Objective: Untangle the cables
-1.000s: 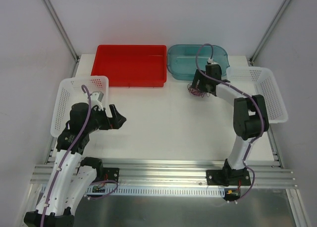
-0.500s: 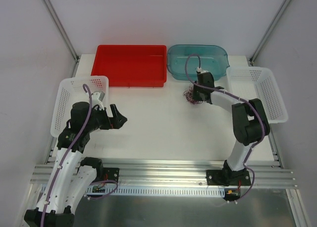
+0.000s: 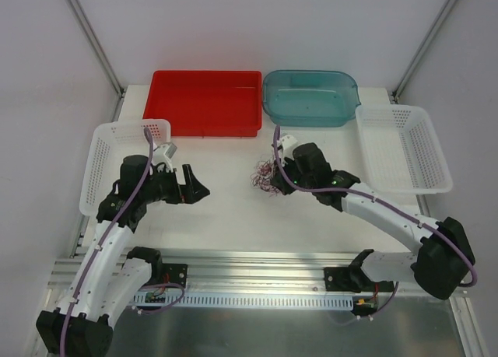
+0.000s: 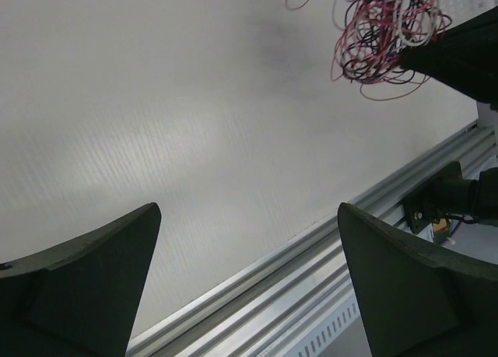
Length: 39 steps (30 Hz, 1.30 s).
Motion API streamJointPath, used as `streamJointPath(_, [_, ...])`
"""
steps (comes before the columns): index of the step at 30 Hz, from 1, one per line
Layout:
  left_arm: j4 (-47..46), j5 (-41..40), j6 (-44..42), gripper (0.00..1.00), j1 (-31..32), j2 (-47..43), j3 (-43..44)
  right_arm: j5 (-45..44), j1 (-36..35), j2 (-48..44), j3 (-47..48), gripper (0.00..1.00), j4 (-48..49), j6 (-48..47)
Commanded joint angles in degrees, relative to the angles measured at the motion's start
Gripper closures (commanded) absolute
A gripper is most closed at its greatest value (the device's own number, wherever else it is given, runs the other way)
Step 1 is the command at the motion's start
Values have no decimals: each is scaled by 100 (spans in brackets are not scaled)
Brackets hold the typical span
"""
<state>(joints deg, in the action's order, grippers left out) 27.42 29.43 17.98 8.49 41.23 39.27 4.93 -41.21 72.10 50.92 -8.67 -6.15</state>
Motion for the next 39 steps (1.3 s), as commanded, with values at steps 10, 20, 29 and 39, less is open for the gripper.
streamJointPath(10, [-913,-963,2016,1,2171,192,-551,-458,-1152,393,-1162,64,673,536])
streamJointPath(20, [-1511,-2433,2720,6,3712,1534,-210,-1378,-1258,-1495,-1768,30,313,1370])
streamJointPath(29, [-1599,-2811,2500,14,3835,2775,784,-2548,-1258,-3367,-2489,20,-100,2267])
streamJointPath(39, [-1670,-2776,2263,25,3835,4278,1715,-2681,-1258,-3870,-2815,20,-92,2531])
